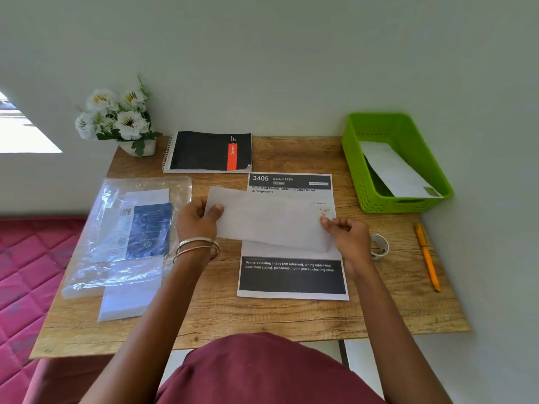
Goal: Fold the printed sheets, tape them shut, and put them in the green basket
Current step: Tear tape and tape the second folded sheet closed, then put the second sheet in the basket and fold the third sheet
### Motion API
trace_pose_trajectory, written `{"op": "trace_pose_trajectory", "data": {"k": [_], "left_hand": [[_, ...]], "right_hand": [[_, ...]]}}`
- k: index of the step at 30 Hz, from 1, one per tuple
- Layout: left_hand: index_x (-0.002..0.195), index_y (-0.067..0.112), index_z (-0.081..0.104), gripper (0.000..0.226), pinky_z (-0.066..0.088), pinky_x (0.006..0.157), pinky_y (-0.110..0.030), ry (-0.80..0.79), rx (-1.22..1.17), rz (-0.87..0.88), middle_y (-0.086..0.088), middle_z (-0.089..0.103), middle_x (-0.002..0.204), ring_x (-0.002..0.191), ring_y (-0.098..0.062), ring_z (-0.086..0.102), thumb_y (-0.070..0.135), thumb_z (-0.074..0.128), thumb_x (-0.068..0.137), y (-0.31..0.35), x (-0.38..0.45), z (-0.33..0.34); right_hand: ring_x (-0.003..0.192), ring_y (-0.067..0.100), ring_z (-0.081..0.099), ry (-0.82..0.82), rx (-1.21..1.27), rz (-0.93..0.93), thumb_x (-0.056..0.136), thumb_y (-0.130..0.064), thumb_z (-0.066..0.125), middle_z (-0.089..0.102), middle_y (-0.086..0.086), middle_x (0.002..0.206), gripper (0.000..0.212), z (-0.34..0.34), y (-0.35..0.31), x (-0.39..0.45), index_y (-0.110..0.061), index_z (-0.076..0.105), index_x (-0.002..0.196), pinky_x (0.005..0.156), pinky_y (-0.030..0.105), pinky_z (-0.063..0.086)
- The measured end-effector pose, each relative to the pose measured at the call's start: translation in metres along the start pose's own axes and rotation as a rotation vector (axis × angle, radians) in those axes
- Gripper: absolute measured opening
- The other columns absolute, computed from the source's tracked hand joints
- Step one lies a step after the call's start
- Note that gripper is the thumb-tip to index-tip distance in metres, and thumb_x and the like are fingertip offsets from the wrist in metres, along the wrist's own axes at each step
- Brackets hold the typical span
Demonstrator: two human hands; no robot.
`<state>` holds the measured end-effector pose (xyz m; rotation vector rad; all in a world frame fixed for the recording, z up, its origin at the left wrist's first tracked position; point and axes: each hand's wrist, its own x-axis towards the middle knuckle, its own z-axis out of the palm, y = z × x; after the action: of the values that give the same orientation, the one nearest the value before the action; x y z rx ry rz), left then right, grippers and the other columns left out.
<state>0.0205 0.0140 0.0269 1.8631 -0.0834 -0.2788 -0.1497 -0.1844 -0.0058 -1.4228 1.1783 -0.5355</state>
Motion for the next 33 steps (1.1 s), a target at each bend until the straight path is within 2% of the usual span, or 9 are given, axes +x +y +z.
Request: {"op": "trace_pose_trajectory", "data": {"k": [3,7,11,13,15,19,23,29,33], "left_hand": [[0.096,0.018,0.065,0.01,0.052,0.064,-0.024,-0.032,-0.052,-0.02,0.007,0.066,0.087,0.08,-0.013,0.065,0.022,0.065,0.086,0.009,0.004,-0.003],[0.094,0.02,0.069,0.017,0.057,0.072,-0.037,-0.042,-0.102,-0.133,0.005,0.07,0.089,0.079,-0.019,0.069,0.031,0.07,0.081,0.013,0.01,0.002],[0.092,0.017,0.069,0.017,0.057,0.072,-0.036,-0.078,-0.178,-0.147,-0.001,0.071,0.091,0.077,-0.019,0.069,0.029,0.07,0.081,0.028,0.009,0.014],[0.089,0.02,0.068,0.009,0.056,0.071,-0.032,-0.097,-0.235,-0.12,0.0,0.07,0.091,0.078,-0.017,0.067,0.027,0.067,0.084,0.041,0.005,0.024],[0.091,0.02,0.067,0.009,0.056,0.071,-0.03,-0.133,-0.317,-0.112,-0.001,0.069,0.092,0.08,-0.016,0.066,0.028,0.062,0.088,0.056,0.001,0.035],[0.104,0.012,0.066,0.025,0.056,0.076,-0.034,-0.259,-0.361,-0.098,-0.007,0.071,0.099,0.085,-0.021,0.067,0.032,0.055,0.093,0.076,-0.009,0.062],[0.099,0.012,0.068,0.028,0.056,0.079,-0.036,-0.347,-0.256,-0.075,-0.004,0.072,0.097,0.089,-0.021,0.069,0.035,0.052,0.093,0.076,-0.023,0.088],[0.103,0.01,0.067,0.02,0.053,0.076,-0.032,-0.426,-0.194,-0.093,-0.003,0.072,0.096,0.085,-0.02,0.069,0.024,0.057,0.092,0.067,-0.047,0.121],[0.102,0.01,0.067,0.016,0.052,0.069,-0.027,-0.43,-0.136,-0.102,-0.003,0.072,0.094,0.082,-0.019,0.069,0.017,0.056,0.092,0.056,-0.052,0.128]], "right_hand": [[0.08,0.018,0.06,-0.051,0.122,0.021,0.075,-0.023,0.08,0.067,0.011,0.085,0.022,-0.007,-0.009,0.0,-0.01,0.062,0.076,0.078,0.037,0.052],[0.087,0.02,0.066,-0.15,0.3,0.049,0.082,-0.013,0.072,0.071,0.011,0.095,0.017,-0.024,-0.03,-0.011,-0.003,0.062,0.09,0.065,0.029,0.055],[0.088,0.018,0.07,-0.25,0.266,0.044,0.084,-0.015,0.069,0.074,0.006,0.098,0.021,-0.053,-0.043,-0.023,-0.011,0.065,0.104,0.072,0.036,0.054],[0.082,0.018,0.071,-0.25,0.216,-0.001,0.084,-0.014,0.069,0.075,0.007,0.095,0.022,-0.071,-0.049,-0.026,-0.013,0.066,0.105,0.063,0.033,0.052],[0.078,0.017,0.071,-0.176,0.235,-0.054,0.084,-0.011,0.068,0.075,0.006,0.091,0.02,-0.088,-0.056,-0.026,-0.011,0.067,0.104,0.05,0.027,0.052],[0.067,0.011,0.069,0.075,0.434,-0.085,0.083,-0.008,0.07,0.074,0.005,0.085,0.023,-0.12,-0.068,-0.015,-0.005,0.065,0.105,0.044,0.02,0.049],[0.061,0.011,0.066,0.275,0.544,-0.093,0.085,-0.005,0.068,0.068,0.011,0.091,0.02,-0.14,-0.073,0.008,0.001,0.062,0.104,0.043,0.018,0.049],[0.052,0.01,0.066,0.307,0.491,-0.069,0.09,0.002,0.058,0.065,0.012,0.088,0.013,-0.146,-0.076,0.051,0.004,0.059,0.104,0.048,0.021,0.053],[0.059,0.016,0.067,0.36,0.371,-0.118,0.086,0.006,0.063,0.066,0.014,0.091,0.02,-0.141,-0.07,0.066,0.004,0.059,0.106,0.051,0.023,0.055]]}}
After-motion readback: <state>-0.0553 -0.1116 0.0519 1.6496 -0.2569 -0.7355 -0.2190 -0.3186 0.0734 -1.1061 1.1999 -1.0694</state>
